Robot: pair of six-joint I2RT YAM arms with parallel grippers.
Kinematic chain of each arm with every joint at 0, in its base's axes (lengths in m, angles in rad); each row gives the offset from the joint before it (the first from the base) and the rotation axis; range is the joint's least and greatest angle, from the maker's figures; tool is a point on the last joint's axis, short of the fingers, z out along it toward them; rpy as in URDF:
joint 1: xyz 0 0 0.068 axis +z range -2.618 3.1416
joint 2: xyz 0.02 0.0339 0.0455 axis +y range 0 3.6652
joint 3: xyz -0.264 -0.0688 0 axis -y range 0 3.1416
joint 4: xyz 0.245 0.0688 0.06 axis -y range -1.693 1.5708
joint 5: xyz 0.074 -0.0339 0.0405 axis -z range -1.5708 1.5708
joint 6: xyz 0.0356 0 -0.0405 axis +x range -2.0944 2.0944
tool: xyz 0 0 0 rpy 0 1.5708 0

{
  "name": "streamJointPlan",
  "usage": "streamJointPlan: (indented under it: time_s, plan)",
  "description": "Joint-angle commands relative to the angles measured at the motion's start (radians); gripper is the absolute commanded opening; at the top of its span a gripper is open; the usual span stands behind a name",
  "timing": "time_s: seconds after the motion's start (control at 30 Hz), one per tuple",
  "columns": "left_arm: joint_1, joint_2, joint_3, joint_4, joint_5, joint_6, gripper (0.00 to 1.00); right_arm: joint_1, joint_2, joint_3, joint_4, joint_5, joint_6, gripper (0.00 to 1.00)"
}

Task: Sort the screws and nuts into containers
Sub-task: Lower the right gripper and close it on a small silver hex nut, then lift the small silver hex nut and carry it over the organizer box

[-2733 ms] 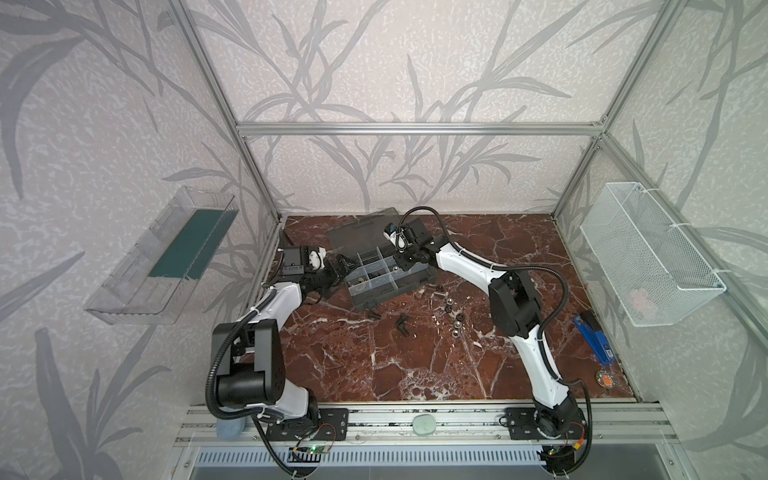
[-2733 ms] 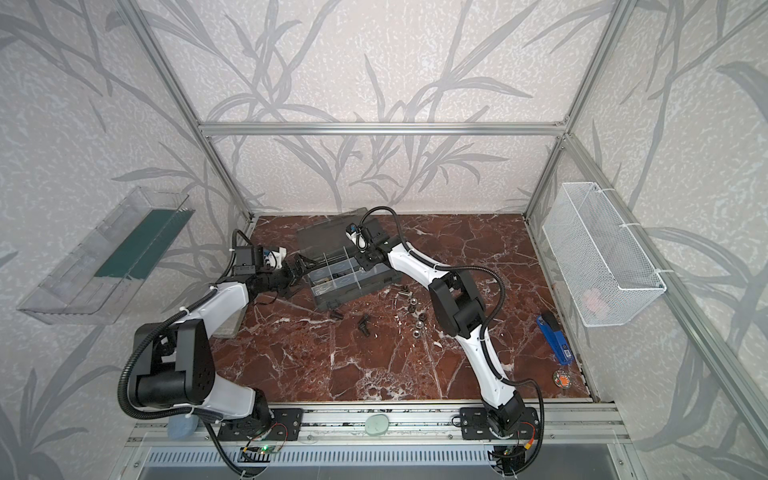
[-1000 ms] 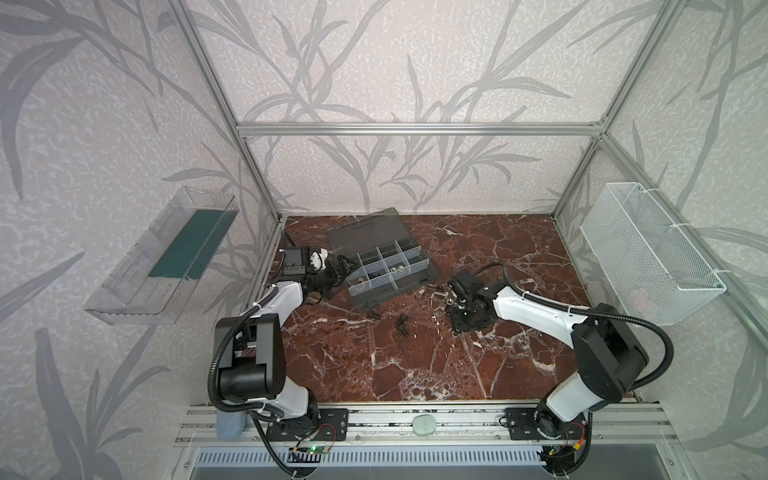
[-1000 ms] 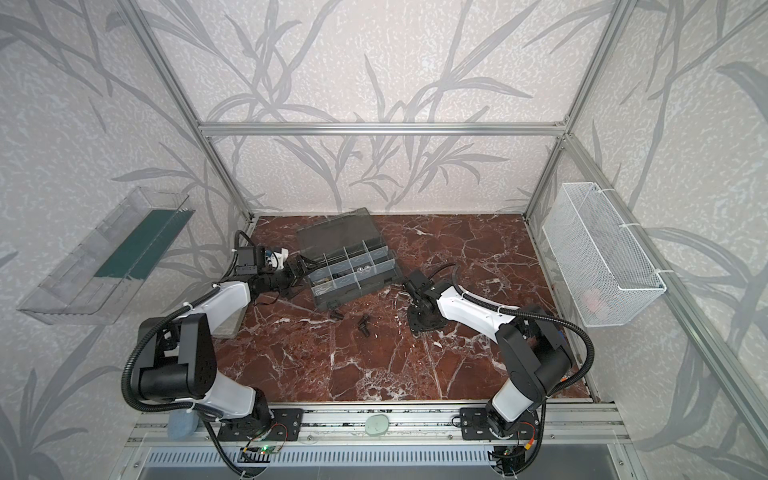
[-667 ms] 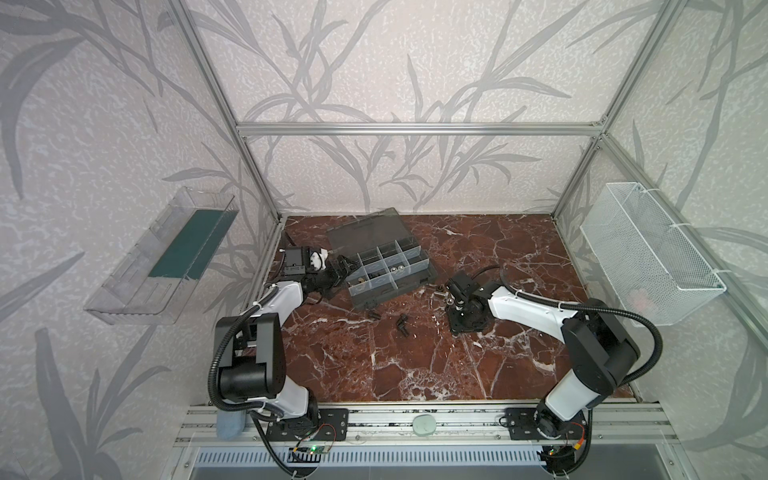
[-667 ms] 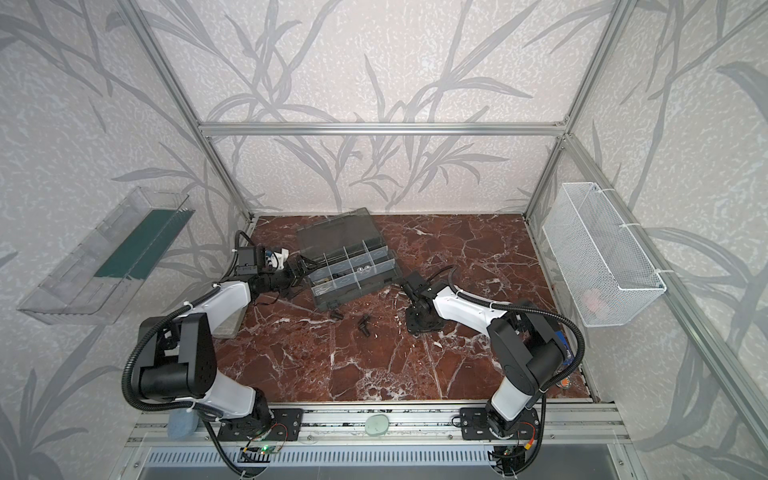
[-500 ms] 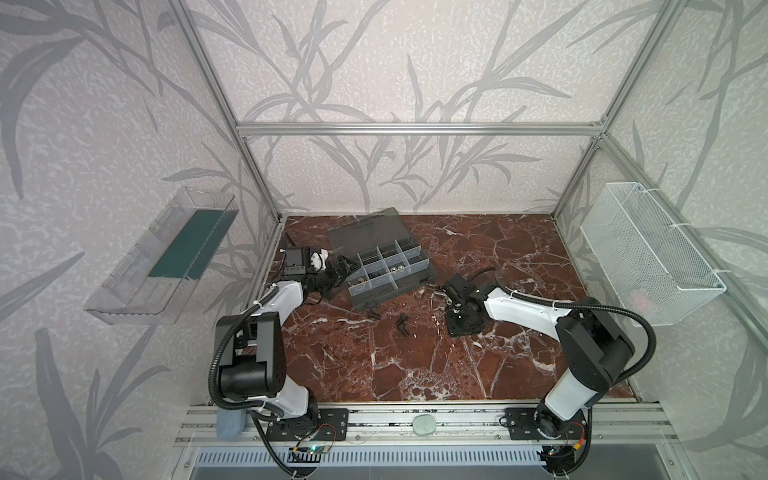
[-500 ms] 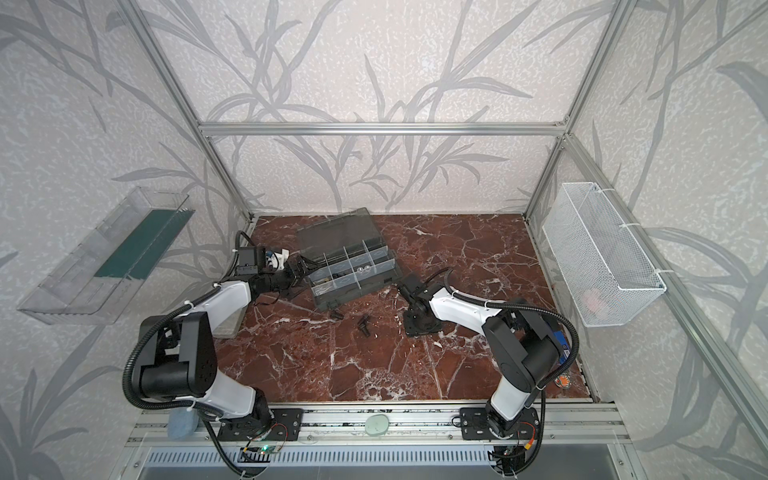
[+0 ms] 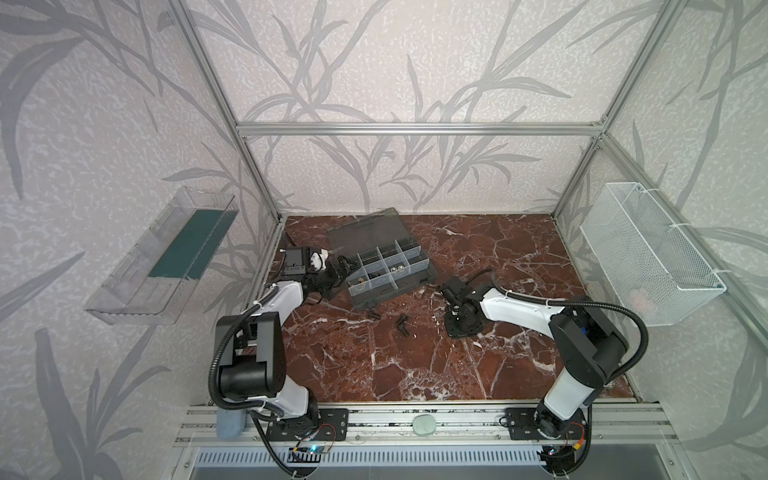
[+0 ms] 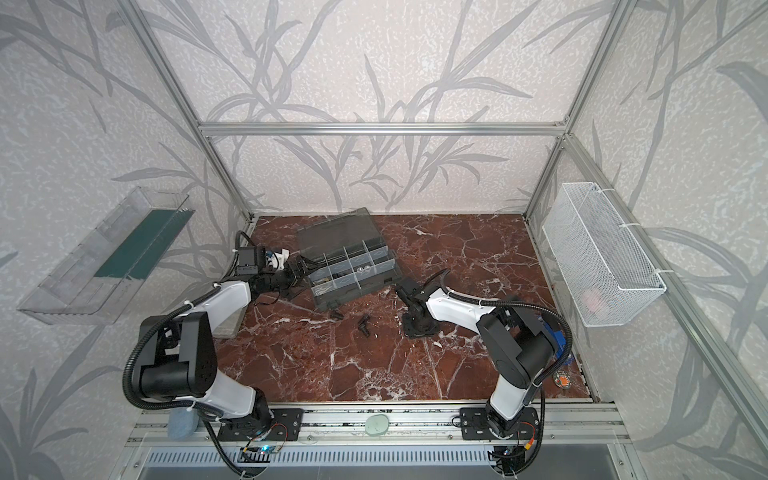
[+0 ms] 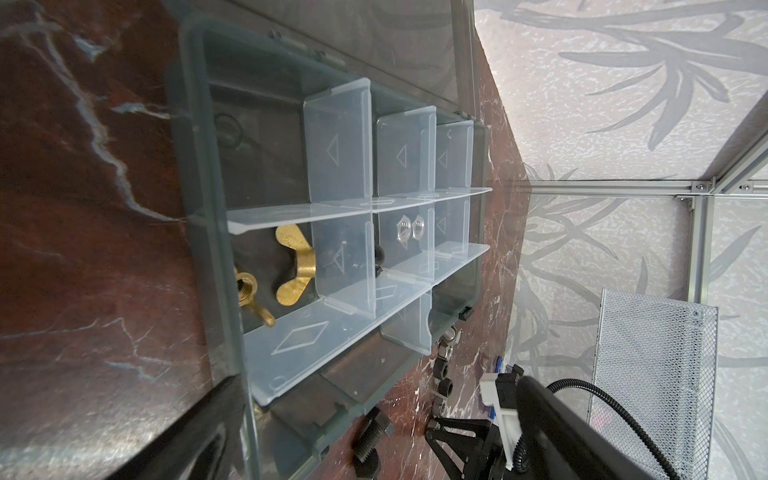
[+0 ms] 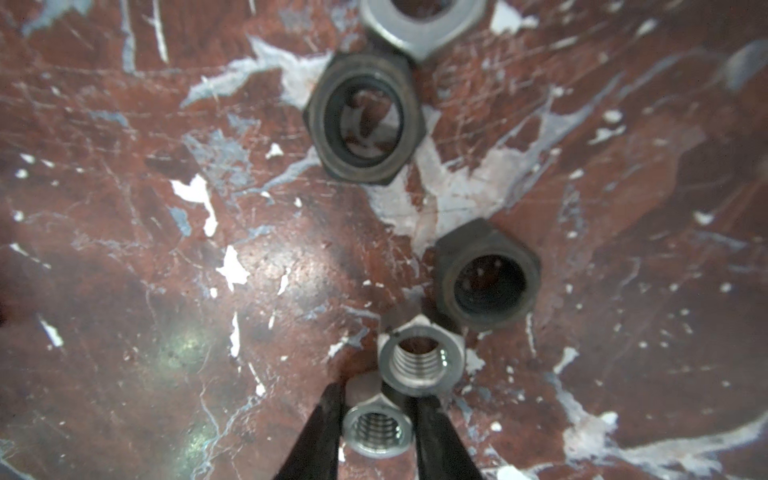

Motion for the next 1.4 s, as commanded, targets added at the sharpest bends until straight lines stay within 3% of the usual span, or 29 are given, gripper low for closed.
streamJointPlan:
  time_s: [0.0,0.13,0.23,0.5,0.7,0.97,1.37]
  plan:
    - [-0.003,-0.001,-0.004,0.013,0.017,0.007,0.99,0.005,0.031,0.013,-0.021,-0.001,-0.008,0.22]
    - [-0.004,0.0,-0.003,0.01,0.015,0.009,0.99,0.005,0.016,0.058,-0.03,-0.019,-0.071,0.05]
    - [-0.004,-0.001,-0.003,0.01,0.017,0.009,0.99,0.005,-0.001,0.133,-0.051,-0.04,-0.157,0.0]
    - [-0.002,-0.003,-0.005,0.021,0.024,0.006,0.99,-0.001,0.03,0.445,-0.147,-0.071,-0.371,0.0]
    - [-0.001,-0.007,-0.006,0.021,0.025,0.005,0.99,-0.008,0.159,0.681,-0.146,-0.056,-0.464,0.0]
    - [0.004,-0.005,-0.001,0.017,0.02,0.005,0.99,-0.01,0.403,0.951,-0.132,-0.051,-0.509,0.0]
    - [0.007,0.002,0.001,0.013,0.018,0.006,0.99,-0.011,0.723,1.421,-0.332,-0.022,-0.536,0.0]
